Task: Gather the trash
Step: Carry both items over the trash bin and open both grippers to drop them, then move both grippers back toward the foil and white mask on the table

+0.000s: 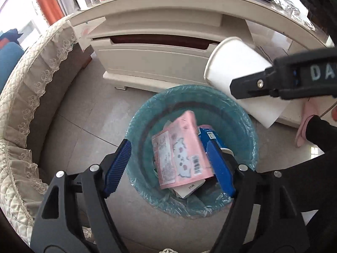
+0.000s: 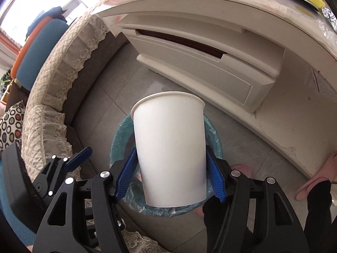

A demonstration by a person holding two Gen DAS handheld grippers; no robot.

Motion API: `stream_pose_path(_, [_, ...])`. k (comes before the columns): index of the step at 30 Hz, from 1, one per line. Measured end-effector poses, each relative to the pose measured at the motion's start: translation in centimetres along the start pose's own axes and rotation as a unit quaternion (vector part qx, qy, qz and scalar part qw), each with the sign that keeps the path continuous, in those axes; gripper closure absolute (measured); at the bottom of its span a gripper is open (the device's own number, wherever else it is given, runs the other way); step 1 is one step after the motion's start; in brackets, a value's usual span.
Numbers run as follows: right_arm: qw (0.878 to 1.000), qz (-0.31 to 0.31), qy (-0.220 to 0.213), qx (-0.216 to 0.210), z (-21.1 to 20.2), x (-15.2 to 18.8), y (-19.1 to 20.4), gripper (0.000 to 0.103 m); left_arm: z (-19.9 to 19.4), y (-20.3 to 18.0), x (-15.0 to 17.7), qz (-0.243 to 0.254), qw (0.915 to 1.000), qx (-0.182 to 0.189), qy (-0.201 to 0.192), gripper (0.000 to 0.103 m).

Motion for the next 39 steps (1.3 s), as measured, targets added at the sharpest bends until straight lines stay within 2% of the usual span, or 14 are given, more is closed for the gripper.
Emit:
stream_pose_path(5, [1.0, -0.001, 0.012, -0.006, 1.5, -0.1, 0.8, 0.039, -1.3, 1.1, -1.1, -0.003, 0.9995, -0.018, -0.026, 0.031])
stream_pose_path(12, [0.999, -0.014, 0.045, -0.003, 4.5, 0.2, 2.4, 0.037, -1.9, 2.6, -1.5, -0.016, 0.9986, -0.04, -0.03, 0.031])
stream_pose_path(16, [0.999, -0.004, 0.043, 0.006, 4.6, 0.3, 2.1, 0.025, -1.9, 3.1, -1.4, -0.023, 0.9984, -0.044, -0.028, 0.03])
stream_pose_path(20, [1.0, -0.001, 0.027, 0.001, 3.3, -0.1, 2.0, 0.023, -2.2, 3.1, -1.6, -0.027, 0.9984, -0.04, -0.03, 0.03])
stream_pose_path(27, [1.0, -0.002, -0.025, 0.001, -2.1, -1.4, 1.1, 0.023, -3.9, 1.8, -2.4, -0.027, 0.9982, -0.025, -0.046, 0.03])
stream_pose_path(31, [0.998, -0.007, -0.067, 0.013, -7.3, -2.1, -0.5, 0.023, -5.5, 0.0, -3.5, -0.023, 0.9977, -0.009, -0.063, 0.027])
stream_pose_path(36, [0.991, 0.009, -0.128, 0.046, -15.3, -2.2, -4.5, 0.023, -8.3, -3.9, -5.5, 0.003, 0.9957, 0.018, -0.091, 0.026])
stream_pose_path(39, [0.984, 0.029, -0.159, 0.076, -19.7, -1.4, -7.7, 0.023, -10.1, -7.1, -6.8, 0.022, 0.9929, 0.039, -0.111, 0.021])
Point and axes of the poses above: each gripper's, at about its wrist camera, not at the fingertips, and z roughly the way its jaws point, y to its left, x to its underside, the point moved 8 cm from there along z, roughly the way its jaws point, and after that the axes turned 14 degrees about -z, right-handed, at the moved point
